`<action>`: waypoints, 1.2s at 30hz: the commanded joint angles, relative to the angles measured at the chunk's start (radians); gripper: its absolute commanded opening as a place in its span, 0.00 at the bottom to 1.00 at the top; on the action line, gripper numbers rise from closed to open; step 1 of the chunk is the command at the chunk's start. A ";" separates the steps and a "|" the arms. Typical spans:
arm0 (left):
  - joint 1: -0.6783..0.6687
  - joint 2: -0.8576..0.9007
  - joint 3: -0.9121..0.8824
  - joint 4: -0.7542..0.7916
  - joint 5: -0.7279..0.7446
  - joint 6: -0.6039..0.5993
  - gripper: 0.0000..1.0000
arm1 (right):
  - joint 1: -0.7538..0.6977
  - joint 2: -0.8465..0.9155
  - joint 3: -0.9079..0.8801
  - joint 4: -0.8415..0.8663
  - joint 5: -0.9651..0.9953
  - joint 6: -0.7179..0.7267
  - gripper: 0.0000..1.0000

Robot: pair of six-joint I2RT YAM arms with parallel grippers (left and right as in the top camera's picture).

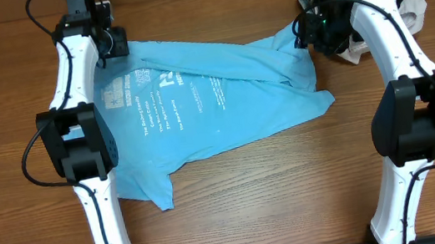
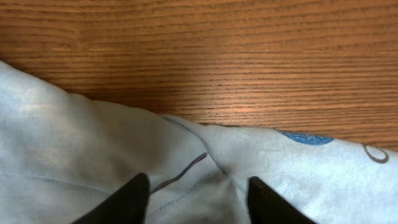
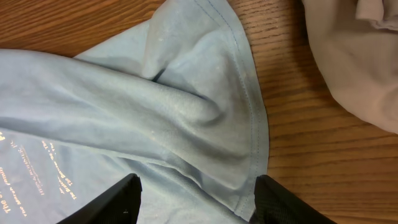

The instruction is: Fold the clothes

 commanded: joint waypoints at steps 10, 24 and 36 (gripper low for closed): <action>-0.007 0.061 -0.008 0.020 -0.003 0.005 0.37 | 0.006 -0.039 0.027 0.001 -0.005 -0.008 0.62; -0.006 0.055 0.020 0.012 -0.003 0.004 0.15 | 0.006 -0.039 0.027 0.005 0.006 -0.008 0.63; -0.006 0.055 0.070 -0.083 -0.003 -0.004 0.06 | 0.006 -0.039 0.027 0.009 0.006 -0.008 0.64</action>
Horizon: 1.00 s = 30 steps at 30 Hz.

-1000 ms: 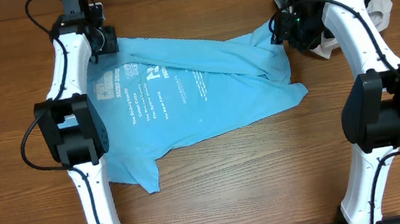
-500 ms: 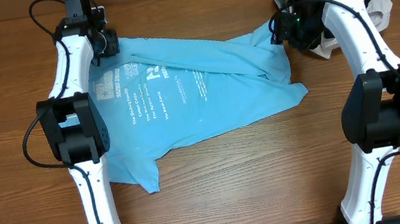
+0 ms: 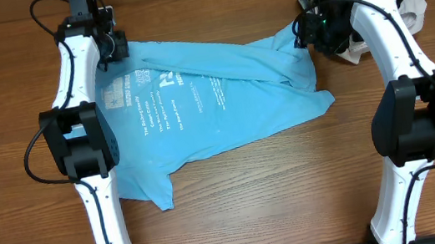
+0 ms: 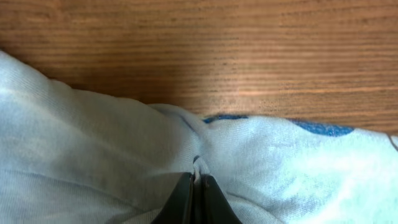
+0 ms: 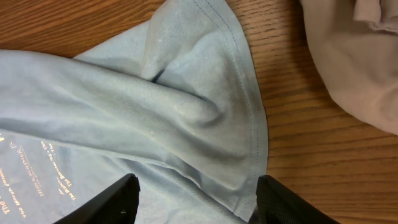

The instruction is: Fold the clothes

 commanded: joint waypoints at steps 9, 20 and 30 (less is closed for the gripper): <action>-0.006 0.014 0.025 -0.055 -0.003 -0.004 0.11 | 0.006 -0.039 0.027 0.007 0.003 -0.008 0.64; -0.006 0.014 0.025 -0.055 -0.003 -0.004 0.13 | 0.006 -0.039 0.027 0.008 0.003 -0.008 0.64; -0.006 0.014 0.068 -0.090 -0.004 -0.003 0.09 | 0.006 -0.039 0.027 0.008 0.003 -0.008 0.64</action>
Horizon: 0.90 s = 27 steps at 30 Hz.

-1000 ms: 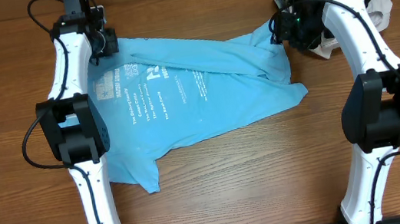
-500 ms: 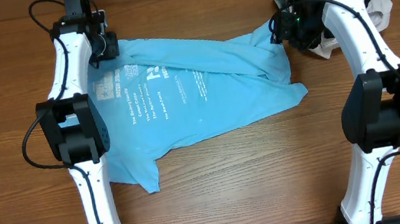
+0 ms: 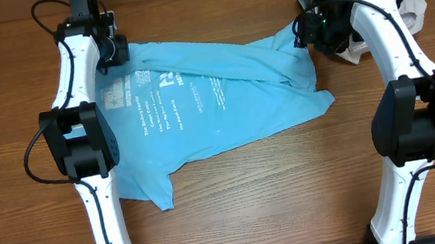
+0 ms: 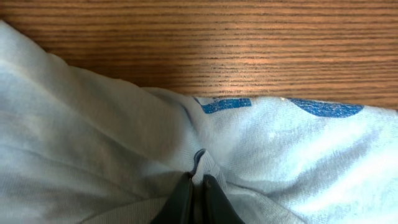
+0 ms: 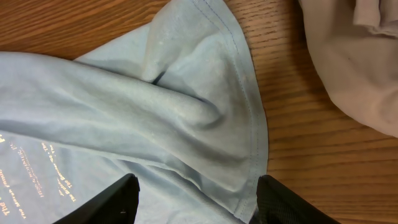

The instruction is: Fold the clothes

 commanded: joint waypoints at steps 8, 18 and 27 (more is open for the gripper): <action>-0.006 0.015 0.114 -0.089 -0.003 -0.003 0.04 | 0.006 -0.039 0.027 0.003 0.002 -0.008 0.64; -0.006 0.022 0.106 -0.087 -0.004 -0.002 0.44 | 0.006 -0.039 0.027 0.002 0.002 -0.007 0.64; -0.006 0.022 0.093 -0.064 -0.004 -0.002 0.19 | 0.006 -0.039 0.027 0.002 0.002 -0.008 0.64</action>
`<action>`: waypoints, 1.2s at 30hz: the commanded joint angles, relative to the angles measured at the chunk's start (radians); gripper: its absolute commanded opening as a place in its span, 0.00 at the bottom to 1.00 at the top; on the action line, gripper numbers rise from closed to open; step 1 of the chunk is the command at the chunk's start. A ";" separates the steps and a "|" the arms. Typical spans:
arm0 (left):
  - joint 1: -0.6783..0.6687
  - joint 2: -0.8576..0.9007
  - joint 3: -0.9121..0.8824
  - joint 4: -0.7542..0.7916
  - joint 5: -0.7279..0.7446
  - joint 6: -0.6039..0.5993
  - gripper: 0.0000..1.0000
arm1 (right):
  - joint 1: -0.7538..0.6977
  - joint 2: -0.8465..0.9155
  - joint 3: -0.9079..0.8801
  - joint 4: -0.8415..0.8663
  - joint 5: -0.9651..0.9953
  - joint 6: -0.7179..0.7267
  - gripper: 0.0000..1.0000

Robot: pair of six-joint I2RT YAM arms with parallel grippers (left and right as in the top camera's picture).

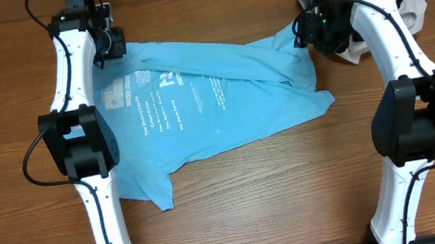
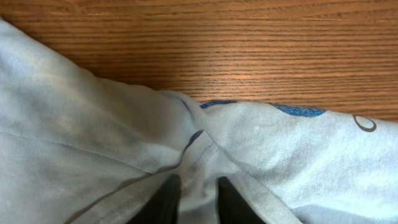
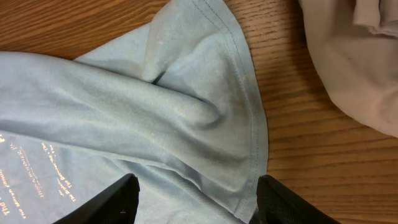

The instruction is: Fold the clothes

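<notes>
A light blue T-shirt (image 1: 206, 98) with white print lies crumpled across the wooden table (image 1: 278, 198). My left gripper (image 1: 111, 45) is at the shirt's far left corner. In the left wrist view its fingers (image 2: 166, 198) stand a little apart, open, over a raised fold of the shirt (image 2: 205, 155) near a seam. My right gripper (image 1: 306, 30) is at the shirt's far right corner. In the right wrist view it (image 3: 193, 202) is wide open over the hemmed edge (image 3: 252, 124), holding nothing.
A pile of beige and dark clothes lies at the far right behind the right arm, and the beige cloth (image 3: 354, 56) lies just right of the shirt's hem. Bare wood (image 2: 217, 43) lies beyond the shirt's far edge.
My left gripper was shut on a pinch of the shirt's fold; now its fingers stand apart and the fold lies loose between them. The right gripper has not moved.
At first my left gripper was wide open over the shirt's far left fold. It then shut on that fold and stayed shut on it, and now it is slightly open. The right gripper has stayed wide open over the right hem throughout.
</notes>
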 commanded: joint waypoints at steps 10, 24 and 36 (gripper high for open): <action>-0.006 0.021 -0.047 0.035 -0.004 -0.003 0.25 | 0.006 -0.039 0.027 0.002 0.003 -0.007 0.64; -0.006 0.021 -0.047 0.051 -0.004 -0.003 0.31 | 0.006 -0.039 0.027 0.002 0.003 -0.007 0.64; -0.006 0.021 -0.047 0.069 -0.003 -0.003 0.31 | 0.006 -0.039 0.027 0.002 0.003 -0.007 0.64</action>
